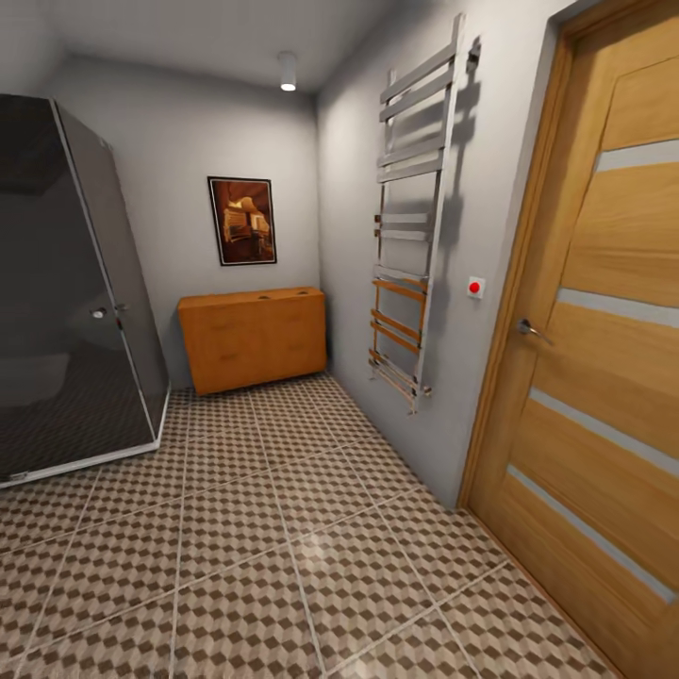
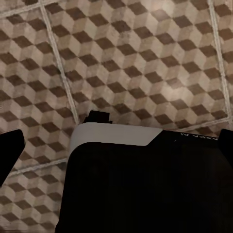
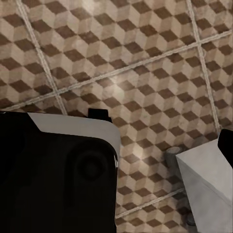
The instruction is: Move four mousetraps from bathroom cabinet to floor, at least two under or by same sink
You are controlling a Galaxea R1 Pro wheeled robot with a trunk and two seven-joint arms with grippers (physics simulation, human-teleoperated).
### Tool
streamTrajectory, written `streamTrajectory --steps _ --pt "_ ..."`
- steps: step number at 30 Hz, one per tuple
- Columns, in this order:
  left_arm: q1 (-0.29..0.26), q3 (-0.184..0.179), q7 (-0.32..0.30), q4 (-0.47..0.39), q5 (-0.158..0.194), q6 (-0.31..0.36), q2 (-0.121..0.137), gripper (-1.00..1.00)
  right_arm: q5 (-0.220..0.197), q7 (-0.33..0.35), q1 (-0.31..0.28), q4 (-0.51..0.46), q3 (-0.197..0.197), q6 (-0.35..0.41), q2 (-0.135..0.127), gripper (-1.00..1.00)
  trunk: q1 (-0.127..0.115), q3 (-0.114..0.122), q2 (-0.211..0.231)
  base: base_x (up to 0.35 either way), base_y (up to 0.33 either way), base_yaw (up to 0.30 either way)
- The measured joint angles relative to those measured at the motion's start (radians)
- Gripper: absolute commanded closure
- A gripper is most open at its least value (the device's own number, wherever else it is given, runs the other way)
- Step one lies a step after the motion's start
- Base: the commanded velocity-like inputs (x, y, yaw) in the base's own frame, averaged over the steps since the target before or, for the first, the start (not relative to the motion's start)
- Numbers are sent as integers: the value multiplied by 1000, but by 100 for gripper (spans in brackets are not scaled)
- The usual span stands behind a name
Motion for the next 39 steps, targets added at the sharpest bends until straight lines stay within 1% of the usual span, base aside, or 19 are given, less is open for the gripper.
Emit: streamTrajectory --steps 35,39 --pt "0 0 0 0 0 0 0 -100 1 0 0 0 0 -1 0 -100 0 0 0 0 0 300" --pt "0 0 -1 0 -1 0 2 -100 1 1 0 0 0 -1 -1 -100 0 0 0 160 0 211"
